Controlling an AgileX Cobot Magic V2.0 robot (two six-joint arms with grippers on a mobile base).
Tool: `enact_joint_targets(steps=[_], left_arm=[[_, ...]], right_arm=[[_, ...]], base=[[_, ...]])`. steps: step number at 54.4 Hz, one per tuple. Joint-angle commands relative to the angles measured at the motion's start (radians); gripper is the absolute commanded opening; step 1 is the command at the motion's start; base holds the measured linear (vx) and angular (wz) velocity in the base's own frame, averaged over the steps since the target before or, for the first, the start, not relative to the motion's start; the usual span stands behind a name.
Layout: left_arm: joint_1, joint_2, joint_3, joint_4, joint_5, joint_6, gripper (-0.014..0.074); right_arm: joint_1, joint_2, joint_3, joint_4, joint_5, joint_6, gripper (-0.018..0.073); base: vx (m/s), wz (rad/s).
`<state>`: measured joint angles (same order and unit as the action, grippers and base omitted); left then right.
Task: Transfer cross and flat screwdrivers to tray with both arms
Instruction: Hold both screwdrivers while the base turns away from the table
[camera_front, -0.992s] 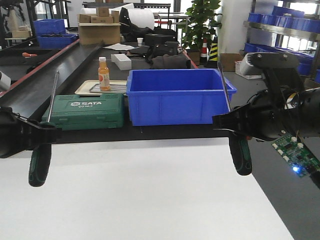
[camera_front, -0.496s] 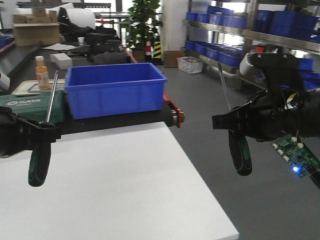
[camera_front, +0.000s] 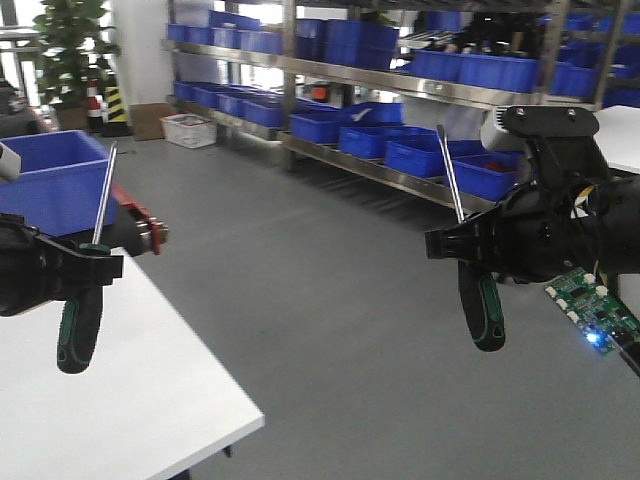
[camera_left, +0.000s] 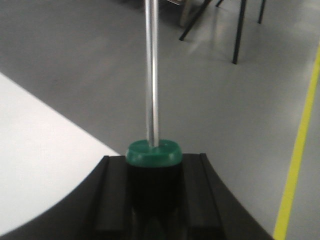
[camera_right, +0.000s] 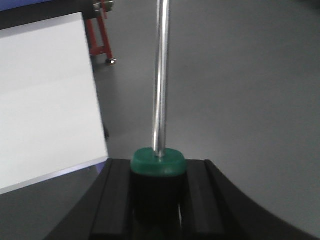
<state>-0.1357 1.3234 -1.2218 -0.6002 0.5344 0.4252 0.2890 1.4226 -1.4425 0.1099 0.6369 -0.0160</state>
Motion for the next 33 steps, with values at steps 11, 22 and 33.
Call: enact_joint_targets(steps=[11,22,33], left_arm=[[-0.005,-0.033,-0.032,-0.034,-0.065,0.000,0.0000],[-0.005,-0.033,-0.032,-0.034,-0.066,0.000,0.0000],[-0.005,-0.033,-0.032,-0.034,-0.066,0.000,0.0000]], right_arm=[[-0.001,-0.032,-0.034,0.002,-0.089,-0.006,-0.0008],[-0.001,-0.032,-0.034,0.002,-0.064,-0.006,-0.0008],[-0.001,-0.032,-0.034,0.002,-0.061,-0.006,-0.0008]], base=[[-0.05,-0.81],[0.04,-0.75],[0.11,-0.66]])
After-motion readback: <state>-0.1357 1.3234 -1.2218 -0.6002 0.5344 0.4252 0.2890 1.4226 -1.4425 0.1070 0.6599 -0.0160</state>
